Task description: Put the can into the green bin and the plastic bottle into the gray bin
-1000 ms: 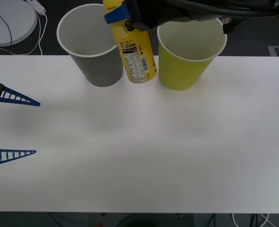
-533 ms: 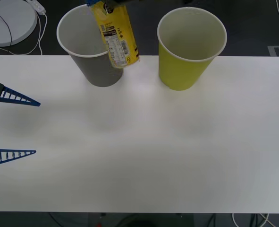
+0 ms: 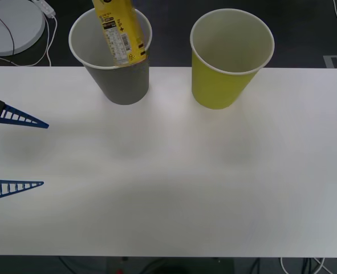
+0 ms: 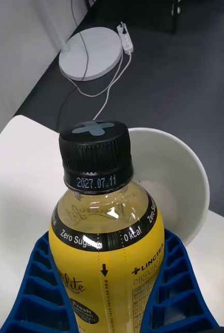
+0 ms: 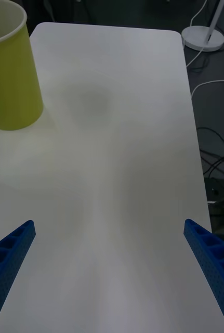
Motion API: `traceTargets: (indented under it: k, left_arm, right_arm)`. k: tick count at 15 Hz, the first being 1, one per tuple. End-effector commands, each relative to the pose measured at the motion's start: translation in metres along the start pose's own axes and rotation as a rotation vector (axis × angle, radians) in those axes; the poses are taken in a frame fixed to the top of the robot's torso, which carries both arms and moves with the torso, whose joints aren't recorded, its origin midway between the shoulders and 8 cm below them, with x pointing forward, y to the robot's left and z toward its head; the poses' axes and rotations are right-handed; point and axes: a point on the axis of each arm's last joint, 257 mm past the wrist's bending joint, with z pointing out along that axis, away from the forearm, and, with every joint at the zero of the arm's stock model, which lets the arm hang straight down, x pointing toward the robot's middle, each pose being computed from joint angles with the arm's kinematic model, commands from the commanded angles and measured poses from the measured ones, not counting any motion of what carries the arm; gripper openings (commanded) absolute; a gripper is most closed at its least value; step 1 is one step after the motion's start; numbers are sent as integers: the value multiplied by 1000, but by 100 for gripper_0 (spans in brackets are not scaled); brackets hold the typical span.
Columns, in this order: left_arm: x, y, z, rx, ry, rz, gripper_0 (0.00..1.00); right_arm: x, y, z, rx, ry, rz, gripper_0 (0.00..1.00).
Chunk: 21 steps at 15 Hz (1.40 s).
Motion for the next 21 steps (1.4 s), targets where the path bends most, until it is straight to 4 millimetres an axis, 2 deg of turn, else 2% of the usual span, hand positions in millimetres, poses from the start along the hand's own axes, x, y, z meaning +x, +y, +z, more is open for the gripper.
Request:
traceTargets:
  k: [1,7,14,21]
  left_arm:
    - [0,0,0,0,0,0,100]
    - [0,0,0,0,0,0,100]
    - [0,0,0,0,0,0,100]
    - [0,0,0,0,0,0,100]
  right_arm:
    - [-13,-2,11,25,-4,20,0]
    - [-30,-1,34,65,-11,45,0]
    - [-36,2,63,128,7,74,0]
    - [-34,4,69,147,27,98,0]
